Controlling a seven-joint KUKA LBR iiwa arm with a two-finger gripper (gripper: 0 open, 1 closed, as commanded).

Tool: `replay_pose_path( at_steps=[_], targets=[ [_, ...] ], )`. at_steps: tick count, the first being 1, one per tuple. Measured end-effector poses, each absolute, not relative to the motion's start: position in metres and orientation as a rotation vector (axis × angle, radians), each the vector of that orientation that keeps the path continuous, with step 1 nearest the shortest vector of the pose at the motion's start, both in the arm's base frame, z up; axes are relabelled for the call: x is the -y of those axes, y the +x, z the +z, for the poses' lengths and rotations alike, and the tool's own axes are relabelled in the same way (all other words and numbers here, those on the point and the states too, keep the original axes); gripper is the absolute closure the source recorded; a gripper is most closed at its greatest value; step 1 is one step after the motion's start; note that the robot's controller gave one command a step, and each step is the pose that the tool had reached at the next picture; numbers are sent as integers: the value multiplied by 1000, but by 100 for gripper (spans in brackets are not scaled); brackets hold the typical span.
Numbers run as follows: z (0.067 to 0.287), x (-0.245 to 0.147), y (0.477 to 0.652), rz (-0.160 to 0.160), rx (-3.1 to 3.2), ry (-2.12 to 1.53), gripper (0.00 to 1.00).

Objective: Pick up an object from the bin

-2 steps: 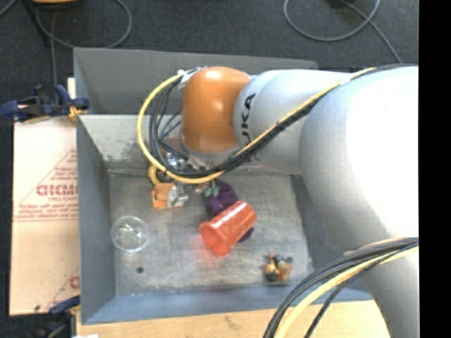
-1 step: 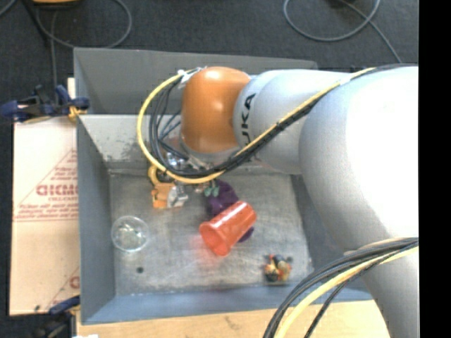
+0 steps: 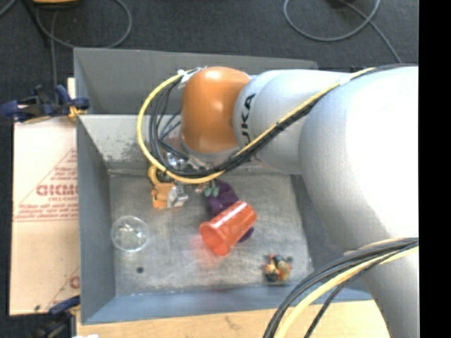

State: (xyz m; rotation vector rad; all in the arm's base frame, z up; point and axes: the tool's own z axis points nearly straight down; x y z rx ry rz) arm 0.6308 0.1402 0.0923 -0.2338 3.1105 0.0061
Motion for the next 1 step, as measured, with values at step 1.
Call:
replay_pose_path(
  at_steps=[1],
  targets=[
    [92, -140, 631, 6, -3111, -233, 100]
  ],
)
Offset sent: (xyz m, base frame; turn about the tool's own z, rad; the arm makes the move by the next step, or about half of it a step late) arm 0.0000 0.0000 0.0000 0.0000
